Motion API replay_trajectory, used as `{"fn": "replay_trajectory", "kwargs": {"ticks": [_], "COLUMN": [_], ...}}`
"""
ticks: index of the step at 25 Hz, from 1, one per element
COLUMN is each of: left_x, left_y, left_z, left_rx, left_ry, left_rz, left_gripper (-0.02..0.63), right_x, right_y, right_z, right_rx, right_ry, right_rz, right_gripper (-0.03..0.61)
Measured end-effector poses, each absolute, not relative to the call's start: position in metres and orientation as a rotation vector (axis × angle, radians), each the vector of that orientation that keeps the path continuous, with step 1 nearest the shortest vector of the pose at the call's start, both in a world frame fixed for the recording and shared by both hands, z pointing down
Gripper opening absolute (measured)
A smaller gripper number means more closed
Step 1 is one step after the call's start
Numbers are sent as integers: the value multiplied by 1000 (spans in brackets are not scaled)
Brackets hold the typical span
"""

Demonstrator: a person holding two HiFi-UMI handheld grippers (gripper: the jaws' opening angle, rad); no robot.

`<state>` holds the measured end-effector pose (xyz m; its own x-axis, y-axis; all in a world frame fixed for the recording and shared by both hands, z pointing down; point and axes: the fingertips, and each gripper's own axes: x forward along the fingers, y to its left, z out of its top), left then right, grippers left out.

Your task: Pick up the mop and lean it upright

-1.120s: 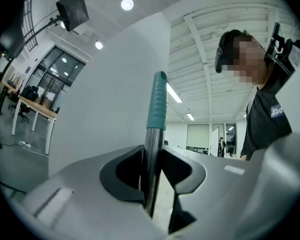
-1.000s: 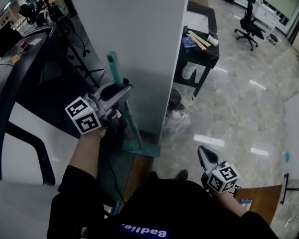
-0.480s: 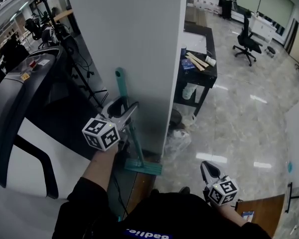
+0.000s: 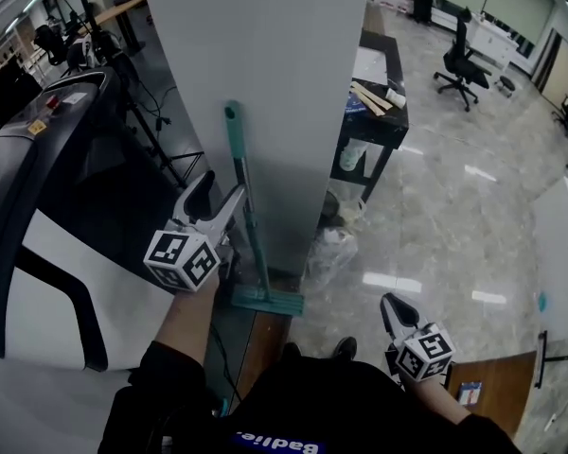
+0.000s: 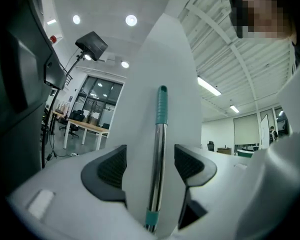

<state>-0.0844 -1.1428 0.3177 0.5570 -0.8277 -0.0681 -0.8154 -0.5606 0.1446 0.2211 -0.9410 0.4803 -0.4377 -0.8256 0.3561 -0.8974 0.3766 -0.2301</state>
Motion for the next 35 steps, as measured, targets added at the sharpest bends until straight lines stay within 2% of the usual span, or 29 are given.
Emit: {"fn": "replay_trajectory", "kwargs": {"ticks": [6,14,16,23,29,35], "left_x": [-91,-70,-57,-6,29,47], "left_y": [-1106,-1009,-980,-862,-788,-738], "left_z": [318,287,283,293,306,293], "left_rx": [2688,2717,2728,2704,2709,2742], "left_ry": [-1396,-1457,-1479,-1548,-1518,-1472], "left_rz": [-283,-285,-282,-216,-117,-122], "left_gripper": [302,244,208,17,18,17], "right_x": [208,206,213,248,250,236], "right_y": [-918,-877,-859,-770,-714,-680], "right_z": [482,456,457,475,495,470], "right_rx": [1524,1468,1448,1391,1319,1260], "right_ry": [-2449,-2575,-2605,-2689,-2731,-2796], "right_rz": [581,497,493,566,663,610], "right_gripper": [29,28,28,20,17,9]}}
